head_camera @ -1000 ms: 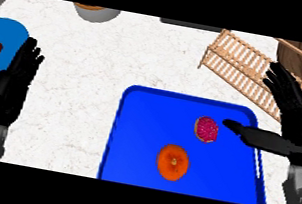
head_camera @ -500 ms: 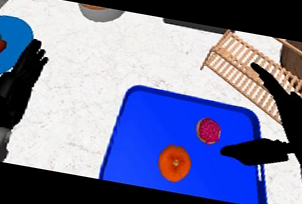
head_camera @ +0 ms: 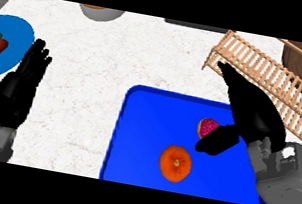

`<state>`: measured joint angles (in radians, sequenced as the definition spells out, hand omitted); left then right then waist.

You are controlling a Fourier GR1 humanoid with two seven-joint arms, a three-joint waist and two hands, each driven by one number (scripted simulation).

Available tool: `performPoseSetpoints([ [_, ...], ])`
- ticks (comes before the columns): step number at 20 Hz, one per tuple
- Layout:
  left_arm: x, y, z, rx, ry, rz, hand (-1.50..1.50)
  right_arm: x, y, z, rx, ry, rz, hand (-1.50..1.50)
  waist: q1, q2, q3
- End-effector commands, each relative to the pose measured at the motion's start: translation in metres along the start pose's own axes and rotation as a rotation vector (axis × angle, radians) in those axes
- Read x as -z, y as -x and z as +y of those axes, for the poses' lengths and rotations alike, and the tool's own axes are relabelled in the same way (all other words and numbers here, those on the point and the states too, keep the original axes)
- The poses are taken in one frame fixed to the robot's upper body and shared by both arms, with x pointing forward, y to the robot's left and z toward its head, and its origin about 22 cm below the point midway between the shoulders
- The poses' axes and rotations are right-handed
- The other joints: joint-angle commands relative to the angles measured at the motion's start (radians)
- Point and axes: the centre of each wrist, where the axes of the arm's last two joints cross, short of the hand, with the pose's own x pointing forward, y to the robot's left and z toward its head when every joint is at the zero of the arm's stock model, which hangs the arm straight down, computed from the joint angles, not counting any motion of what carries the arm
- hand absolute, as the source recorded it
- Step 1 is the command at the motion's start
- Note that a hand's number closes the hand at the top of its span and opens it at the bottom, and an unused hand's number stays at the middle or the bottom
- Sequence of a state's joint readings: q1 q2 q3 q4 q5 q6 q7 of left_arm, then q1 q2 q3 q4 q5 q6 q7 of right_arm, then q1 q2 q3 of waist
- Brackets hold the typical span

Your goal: Pick the cupcake from the tray and place it in the tiered shelf

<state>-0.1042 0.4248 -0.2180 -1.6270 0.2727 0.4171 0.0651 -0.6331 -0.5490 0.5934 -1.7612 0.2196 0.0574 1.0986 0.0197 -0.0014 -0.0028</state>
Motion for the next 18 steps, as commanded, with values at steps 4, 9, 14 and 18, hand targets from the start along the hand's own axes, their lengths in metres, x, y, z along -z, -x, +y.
performPoseSetpoints([
  [4,0.004,0.004,0.004,0.010,-0.023,0.002,0.00,0.021,-0.010,0.028,-0.232,-0.001,0.227,-1.50,-0.012,0.002,0.001],
  [9,0.003,0.003,0.012,0.016,-0.028,-0.001,0.00,0.027,-0.008,0.045,-0.298,-0.048,0.325,-1.50,-0.018,-0.001,0.001],
  [14,0.005,-0.002,0.010,0.015,-0.033,-0.015,0.00,0.042,-0.012,0.059,-0.254,-0.060,0.302,-1.50,-0.015,0.001,0.002],
  [18,0.006,-0.002,0.014,-0.003,-0.027,-0.009,0.00,0.038,0.029,0.073,-0.241,-0.042,0.300,-1.50,-0.022,0.001,0.003],
])
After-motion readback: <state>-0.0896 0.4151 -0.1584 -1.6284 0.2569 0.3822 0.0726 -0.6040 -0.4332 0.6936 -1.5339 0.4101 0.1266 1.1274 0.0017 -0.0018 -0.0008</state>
